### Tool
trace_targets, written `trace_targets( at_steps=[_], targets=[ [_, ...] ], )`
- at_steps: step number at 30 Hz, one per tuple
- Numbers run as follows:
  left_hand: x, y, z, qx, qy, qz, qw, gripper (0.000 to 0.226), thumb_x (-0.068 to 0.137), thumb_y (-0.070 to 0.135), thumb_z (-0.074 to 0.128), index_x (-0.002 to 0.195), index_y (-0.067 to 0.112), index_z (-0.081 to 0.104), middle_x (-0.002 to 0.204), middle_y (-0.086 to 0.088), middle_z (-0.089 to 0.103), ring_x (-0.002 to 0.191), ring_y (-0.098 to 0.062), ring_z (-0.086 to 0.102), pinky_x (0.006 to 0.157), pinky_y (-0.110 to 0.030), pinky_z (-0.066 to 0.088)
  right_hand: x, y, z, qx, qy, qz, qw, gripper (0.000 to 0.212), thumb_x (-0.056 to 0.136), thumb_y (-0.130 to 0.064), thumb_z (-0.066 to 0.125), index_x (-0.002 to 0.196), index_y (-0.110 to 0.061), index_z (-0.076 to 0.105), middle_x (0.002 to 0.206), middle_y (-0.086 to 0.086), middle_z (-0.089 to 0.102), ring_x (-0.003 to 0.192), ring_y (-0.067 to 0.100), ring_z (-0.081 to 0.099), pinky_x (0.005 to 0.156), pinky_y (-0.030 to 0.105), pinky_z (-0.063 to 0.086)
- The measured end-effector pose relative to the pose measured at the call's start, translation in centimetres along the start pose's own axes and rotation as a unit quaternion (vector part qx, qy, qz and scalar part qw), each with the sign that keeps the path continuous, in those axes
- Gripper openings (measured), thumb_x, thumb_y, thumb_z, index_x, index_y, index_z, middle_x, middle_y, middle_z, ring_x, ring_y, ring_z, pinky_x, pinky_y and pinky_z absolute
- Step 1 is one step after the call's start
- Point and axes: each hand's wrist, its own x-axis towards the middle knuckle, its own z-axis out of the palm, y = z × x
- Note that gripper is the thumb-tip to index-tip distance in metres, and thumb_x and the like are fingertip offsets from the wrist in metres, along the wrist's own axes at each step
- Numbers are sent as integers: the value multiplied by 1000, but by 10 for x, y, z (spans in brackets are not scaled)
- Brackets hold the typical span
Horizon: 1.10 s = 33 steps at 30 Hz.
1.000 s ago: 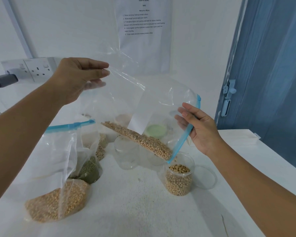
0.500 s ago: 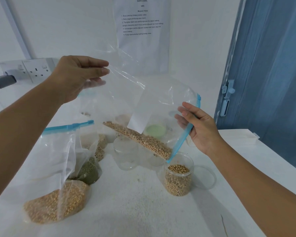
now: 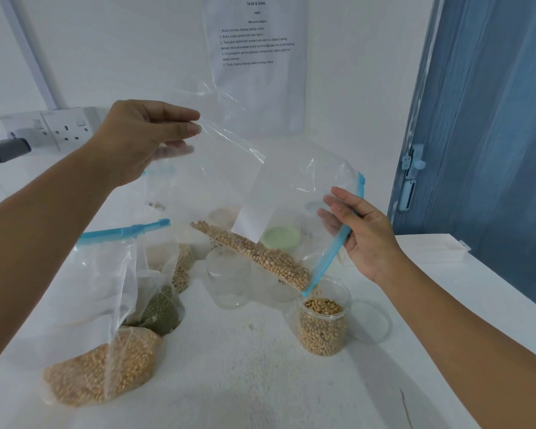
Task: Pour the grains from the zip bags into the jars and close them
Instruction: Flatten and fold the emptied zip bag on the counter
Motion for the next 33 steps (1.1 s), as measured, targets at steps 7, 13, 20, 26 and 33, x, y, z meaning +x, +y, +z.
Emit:
trace_targets(
  at_steps=[7,13,20,26,33],
  targets=[
    [2,-2,0,-4,-6,-2,1000,30,74,8,82,104,11,80,101,-19,77,77,-19,65,90,-37,62,-3,1,0,-1,3,0,1000,37,82,-12,73,119,-14,74,119,5,77,106,25,76,94,33,61],
    [3,-3,0,-3,-11,-3,1000,30,77,6,81,107,10,79,92,-8,79,77,-18,65,90,-37,62,-3,3,-2,1,4,1,1000,37,83,-12,72,120,-14,74,119,6,77,106,25,76,95,33,60],
    [3,-5,2,-3,-11,0,1000,29,81,3,80,109,8,77,91,-8,78,73,-16,65,89,-36,62,-2,6,-5,3,6,-1,1000,36,85,-10,72,120,-14,74,120,7,77,107,26,75,94,32,61],
    [2,-5,1,-1,-9,1,1000,27,80,3,81,106,10,79,106,-22,76,75,-18,65,89,-37,63,-2,6,-5,-2,5,2,1000,32,90,-8,69,122,-14,73,121,7,76,109,26,75,97,34,60],
    [3,-4,1,0,-12,-1,1000,29,80,3,81,109,8,78,94,-10,78,75,-17,66,90,-38,62,-1,6,-5,0,5,0,1000,34,88,-9,71,121,-14,74,121,7,76,107,25,76,95,33,60]
  ],
)
